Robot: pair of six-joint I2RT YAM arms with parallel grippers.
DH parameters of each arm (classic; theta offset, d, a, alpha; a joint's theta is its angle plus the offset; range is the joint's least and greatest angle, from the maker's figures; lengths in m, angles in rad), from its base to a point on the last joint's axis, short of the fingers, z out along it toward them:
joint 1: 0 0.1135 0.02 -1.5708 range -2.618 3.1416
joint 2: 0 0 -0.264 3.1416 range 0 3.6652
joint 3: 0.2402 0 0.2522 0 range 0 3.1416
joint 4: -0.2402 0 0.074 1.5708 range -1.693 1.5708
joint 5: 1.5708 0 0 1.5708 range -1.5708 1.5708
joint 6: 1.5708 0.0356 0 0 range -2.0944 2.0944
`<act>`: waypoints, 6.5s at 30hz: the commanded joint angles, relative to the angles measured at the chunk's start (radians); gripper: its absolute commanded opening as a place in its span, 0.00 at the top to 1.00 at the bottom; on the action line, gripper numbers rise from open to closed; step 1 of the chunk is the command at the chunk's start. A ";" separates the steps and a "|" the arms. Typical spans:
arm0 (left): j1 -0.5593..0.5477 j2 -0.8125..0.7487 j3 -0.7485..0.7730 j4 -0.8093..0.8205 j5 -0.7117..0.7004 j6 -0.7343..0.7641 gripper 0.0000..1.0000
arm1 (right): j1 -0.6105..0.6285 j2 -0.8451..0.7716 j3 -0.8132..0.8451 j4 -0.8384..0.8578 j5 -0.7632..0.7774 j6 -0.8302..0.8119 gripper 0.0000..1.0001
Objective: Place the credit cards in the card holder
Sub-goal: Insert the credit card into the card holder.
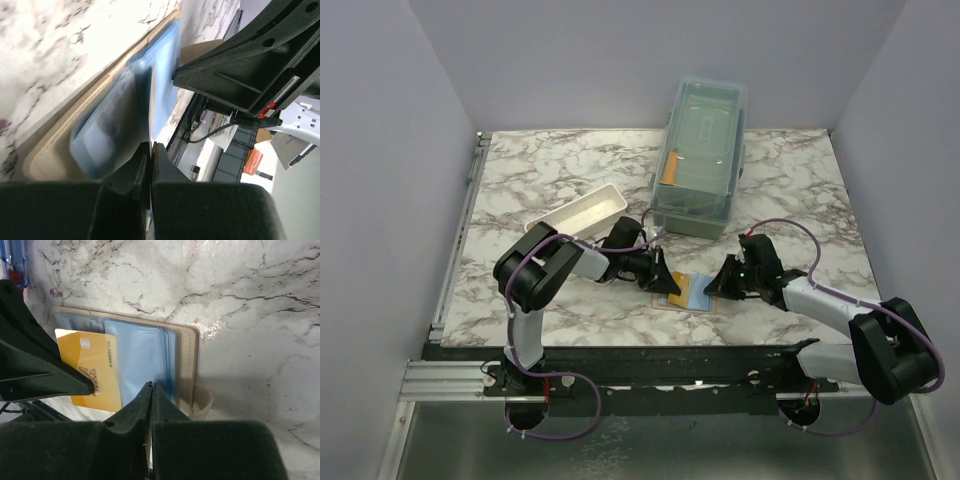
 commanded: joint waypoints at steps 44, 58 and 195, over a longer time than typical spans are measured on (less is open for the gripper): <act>-0.079 0.004 0.036 0.002 -0.157 0.014 1.00 | 0.002 -0.011 0.002 -0.083 0.039 -0.027 0.92; -0.069 -0.014 -0.018 0.012 -0.119 -0.061 1.00 | 0.002 -0.003 -0.003 -0.082 0.044 -0.023 0.92; -0.203 -0.101 0.339 -0.721 -0.616 0.316 0.41 | 0.001 0.021 0.016 -0.098 0.039 -0.027 0.88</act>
